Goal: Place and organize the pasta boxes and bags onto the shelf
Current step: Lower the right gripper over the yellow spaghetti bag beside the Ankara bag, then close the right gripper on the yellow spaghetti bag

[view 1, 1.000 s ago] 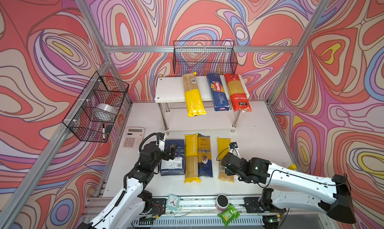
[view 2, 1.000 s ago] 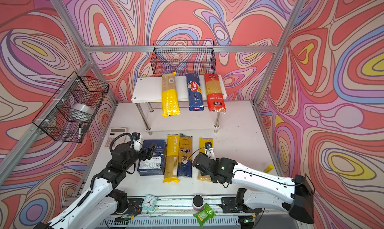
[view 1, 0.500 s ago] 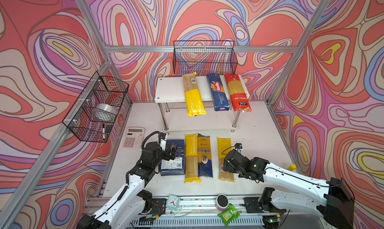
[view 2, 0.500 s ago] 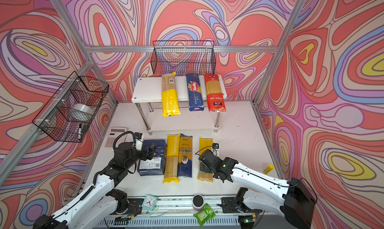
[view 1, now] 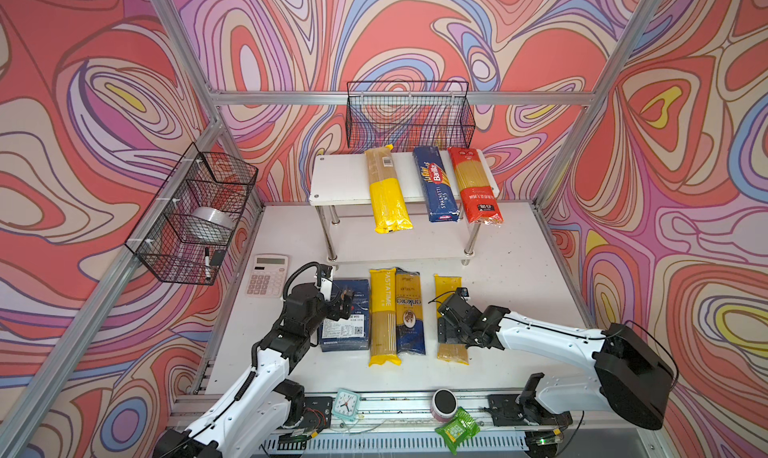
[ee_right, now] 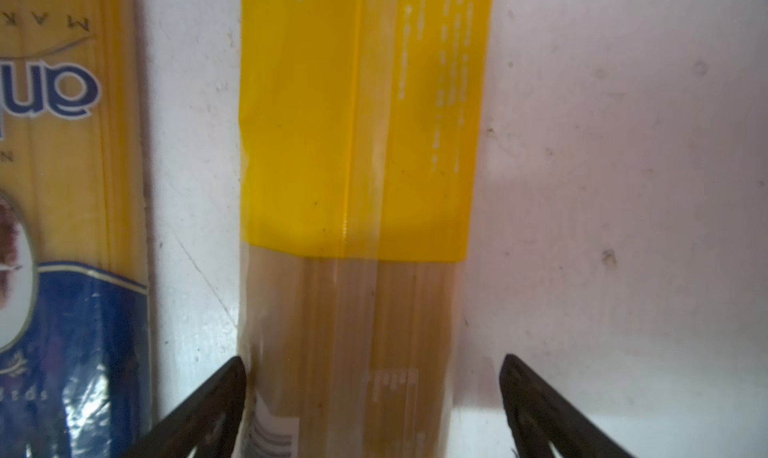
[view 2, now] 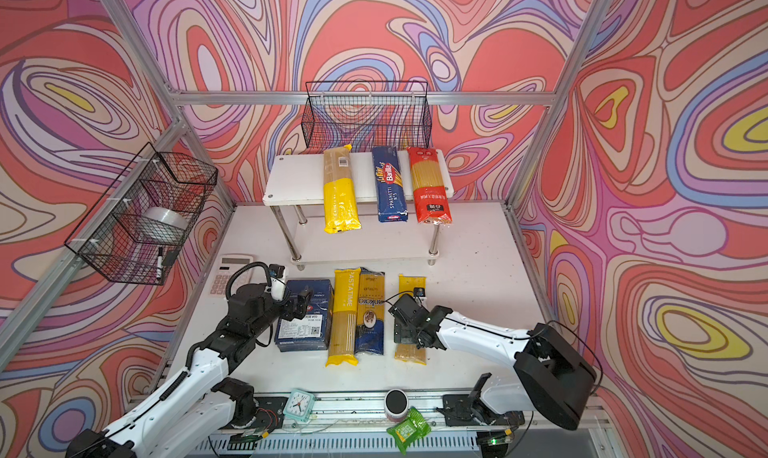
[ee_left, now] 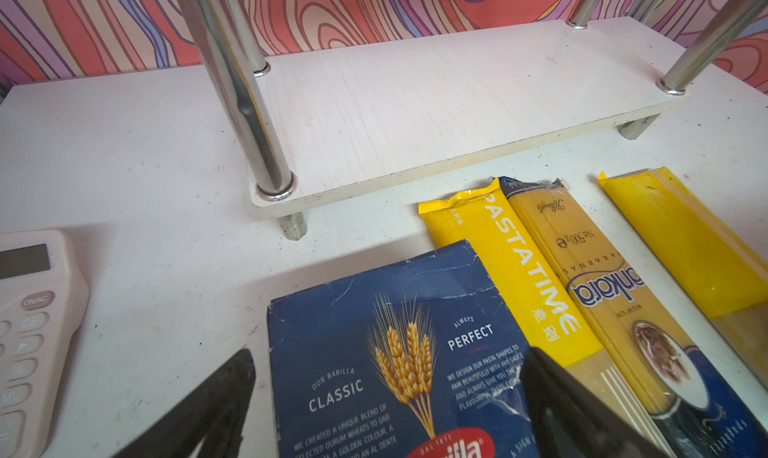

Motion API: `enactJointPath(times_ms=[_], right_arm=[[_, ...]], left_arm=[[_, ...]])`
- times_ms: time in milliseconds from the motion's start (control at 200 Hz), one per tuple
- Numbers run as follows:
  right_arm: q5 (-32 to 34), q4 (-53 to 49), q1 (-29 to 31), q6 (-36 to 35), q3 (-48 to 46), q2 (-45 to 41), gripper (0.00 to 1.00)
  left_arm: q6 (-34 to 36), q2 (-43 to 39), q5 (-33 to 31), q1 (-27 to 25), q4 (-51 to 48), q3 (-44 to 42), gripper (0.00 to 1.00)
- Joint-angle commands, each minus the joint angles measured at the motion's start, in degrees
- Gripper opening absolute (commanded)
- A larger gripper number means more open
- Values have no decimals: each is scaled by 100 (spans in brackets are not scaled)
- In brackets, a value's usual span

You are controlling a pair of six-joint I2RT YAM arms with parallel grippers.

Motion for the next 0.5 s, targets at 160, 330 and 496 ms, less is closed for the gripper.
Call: enactJointPath(times_ms=[160, 330, 496], right_arm=[[-471, 943, -152, -148, -88, 127, 98], [-408, 923, -161, 10, -90, 368, 98], [216, -273, -227, 83, 221, 654, 98]], left_arm=[[82, 34, 29, 34, -83, 166, 100], [107, 204, 89, 35, -124, 252, 100], [111, 174, 80, 31, -115, 233, 100]])
